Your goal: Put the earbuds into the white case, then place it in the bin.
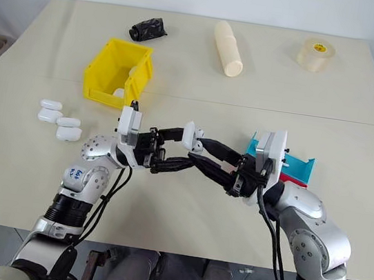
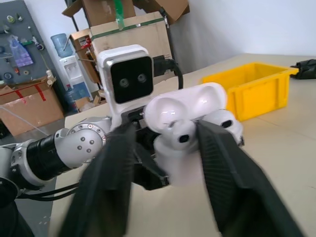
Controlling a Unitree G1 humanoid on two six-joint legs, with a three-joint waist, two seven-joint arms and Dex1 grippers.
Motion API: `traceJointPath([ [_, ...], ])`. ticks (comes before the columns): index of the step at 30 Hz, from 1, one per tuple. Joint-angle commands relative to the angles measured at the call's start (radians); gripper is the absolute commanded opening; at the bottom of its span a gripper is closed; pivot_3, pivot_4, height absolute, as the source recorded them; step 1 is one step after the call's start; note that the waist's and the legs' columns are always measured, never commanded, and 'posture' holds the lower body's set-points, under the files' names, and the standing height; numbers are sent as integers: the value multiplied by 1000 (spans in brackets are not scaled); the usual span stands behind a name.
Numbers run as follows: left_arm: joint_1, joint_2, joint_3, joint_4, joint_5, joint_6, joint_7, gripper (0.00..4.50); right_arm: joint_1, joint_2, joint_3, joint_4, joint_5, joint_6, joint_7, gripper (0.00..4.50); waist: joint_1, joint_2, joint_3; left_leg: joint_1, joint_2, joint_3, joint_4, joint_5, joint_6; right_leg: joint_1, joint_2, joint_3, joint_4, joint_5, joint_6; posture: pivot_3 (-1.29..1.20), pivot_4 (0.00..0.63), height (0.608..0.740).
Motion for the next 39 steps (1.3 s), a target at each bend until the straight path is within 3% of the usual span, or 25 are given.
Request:
traceJointPath([
  [1,-40,-13,4,-59,-34,-18,-8,2762,-4,-23,16,-17,12,21,-5,3199,0,0,0,0,0,0,0,0,0,0,0,0,0,0,0,0,150,740],
  [2,-39,-8,3,-60,-25,-21,-7,2762,-6,-39,6,-14,9,22,1,3501,1,0,0,0,0,0,0,0,0,0,0,0,0,0,0,0,150,740],
  [7,-39,50,-8,-38,69,-73,5,2762,24,-163,-74,33,-10,6,70,3501,5,0,0,0,0,0,0,0,0,1,0,0,-1,0,0,0,150,740],
  [11,-68,152,-69,19,237,-152,5,2762,32,-261,-96,63,-67,-30,128,2600,2,0,0,0,-2,0,0,0,0,1,0,0,-1,0,0,0,150,740],
  [18,-122,195,-165,59,376,-167,24,2762,-100,-275,-16,42,-60,25,122,79,2,-1,0,1,-1,2,-1,0,0,1,1,0,-2,0,0,0,150,740],
  [30,-131,178,-215,13,393,-132,33,2762,-256,-198,189,105,-168,108,53,33,2,-1,1,0,0,0,-1,0,0,0,0,0,-1,0,0,0,150,740],
  [39,-97,193,-153,-32,340,-141,56,2762,-115,-287,88,196,-231,-20,171,33,3,-1,1,0,-1,0,-1,0,0,1,-1,-1,-2,0,0,0,150,740],
])
